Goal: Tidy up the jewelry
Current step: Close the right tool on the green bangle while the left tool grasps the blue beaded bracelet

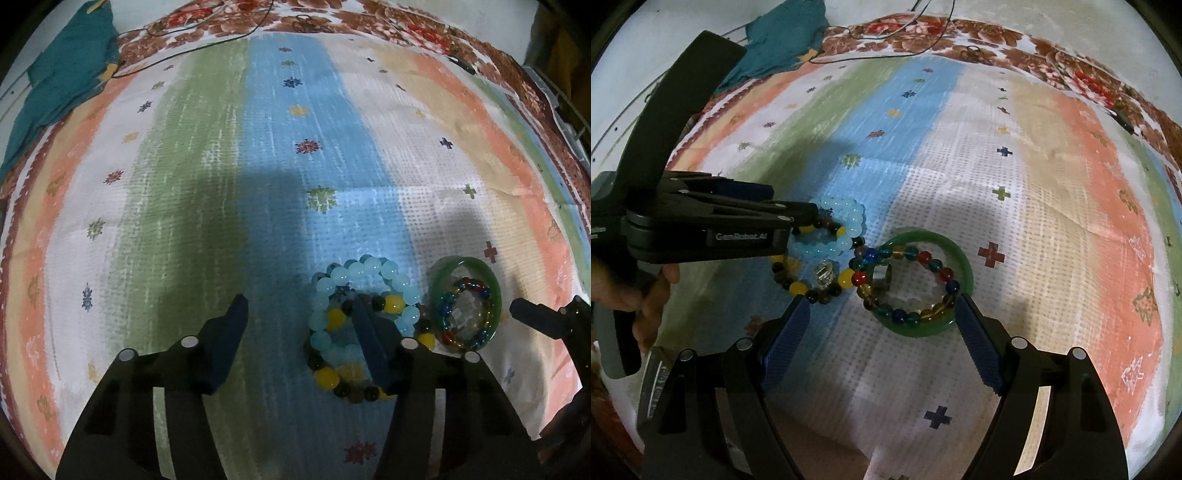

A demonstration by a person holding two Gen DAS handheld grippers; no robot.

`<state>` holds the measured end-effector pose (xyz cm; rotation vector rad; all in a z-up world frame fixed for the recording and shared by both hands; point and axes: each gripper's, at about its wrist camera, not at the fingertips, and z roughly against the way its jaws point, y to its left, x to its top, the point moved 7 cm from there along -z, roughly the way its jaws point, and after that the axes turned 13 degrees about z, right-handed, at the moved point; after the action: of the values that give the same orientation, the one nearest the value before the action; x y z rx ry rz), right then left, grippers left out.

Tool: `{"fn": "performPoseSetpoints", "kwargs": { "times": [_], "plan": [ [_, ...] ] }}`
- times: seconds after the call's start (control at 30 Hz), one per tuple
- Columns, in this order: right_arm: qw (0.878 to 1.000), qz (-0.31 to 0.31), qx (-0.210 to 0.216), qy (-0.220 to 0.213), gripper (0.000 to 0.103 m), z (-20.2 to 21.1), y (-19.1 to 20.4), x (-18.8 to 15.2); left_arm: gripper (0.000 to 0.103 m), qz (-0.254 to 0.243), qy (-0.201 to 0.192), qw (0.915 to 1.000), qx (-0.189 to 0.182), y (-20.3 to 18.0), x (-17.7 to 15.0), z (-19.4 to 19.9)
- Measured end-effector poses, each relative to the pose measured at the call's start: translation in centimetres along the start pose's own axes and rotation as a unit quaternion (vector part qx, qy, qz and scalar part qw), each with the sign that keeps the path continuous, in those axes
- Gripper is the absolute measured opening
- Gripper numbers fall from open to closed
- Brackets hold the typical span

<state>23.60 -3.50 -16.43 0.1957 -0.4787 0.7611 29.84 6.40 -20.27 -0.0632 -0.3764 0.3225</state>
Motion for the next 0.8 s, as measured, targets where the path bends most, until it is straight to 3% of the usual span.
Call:
{"fn": "performPoseSetpoints", "kwargs": {
  "times": [0.07, 0.2, 0.33, 0.4, 0.57, 0.6, 0.63, 0.8],
  "plan": [
    [1.000, 0.001, 0.001, 0.002, 0.080, -0.2, -0.1, -0.1, 0.050, 0.000, -0.009, 0.9999, 0.010, 0.1, 0.1, -0.1],
    [1.000, 0.001, 0.003, 0.010, 0.065, -0.8, -0.1, -0.3, 0.048, 0.004, -0.003, 1.0000, 0.002, 0.2, 0.0, -0.2],
    [1.000, 0.006, 0.000, 0.015, 0.058, -1.1, 0.0, -0.6, 0.028, -0.002, 0.003, 0.9999, -0.015, -0.5, -0.3, -0.1],
    [1.000, -0.001, 0.002, 0.017, 0.048, -1.2, -0.2, -0.6, 0.018, -0.009, 0.007, 0.9997, -0.021, -1.0, -0.5, -0.1],
    [1.000, -0.009, 0.000, 0.014, 0.032, -1.3, -0.8, -0.9, 0.011, -0.017, 0.009, 0.9995, -0.025, -1.5, -0.7, -0.3],
    [1.000, -0.008, -0.003, 0.013, 0.024, -1.2, -0.9, -0.9, 0.011, -0.019, 0.008, 0.9995, -0.024, -1.5, -0.7, -0.3],
    [1.000, -0.009, -0.003, 0.011, 0.008, -1.2, -0.9, -0.9, 0.011, -0.018, 0.008, 0.9995, -0.023, -1.5, -0.6, -0.2],
    [1.000, -0.023, 0.008, 0.008, 0.006, -1.2, -1.2, -1.0, 0.011, -0.012, 0.009, 0.9997, -0.020, -1.5, -0.7, 0.2]
  ]
}}
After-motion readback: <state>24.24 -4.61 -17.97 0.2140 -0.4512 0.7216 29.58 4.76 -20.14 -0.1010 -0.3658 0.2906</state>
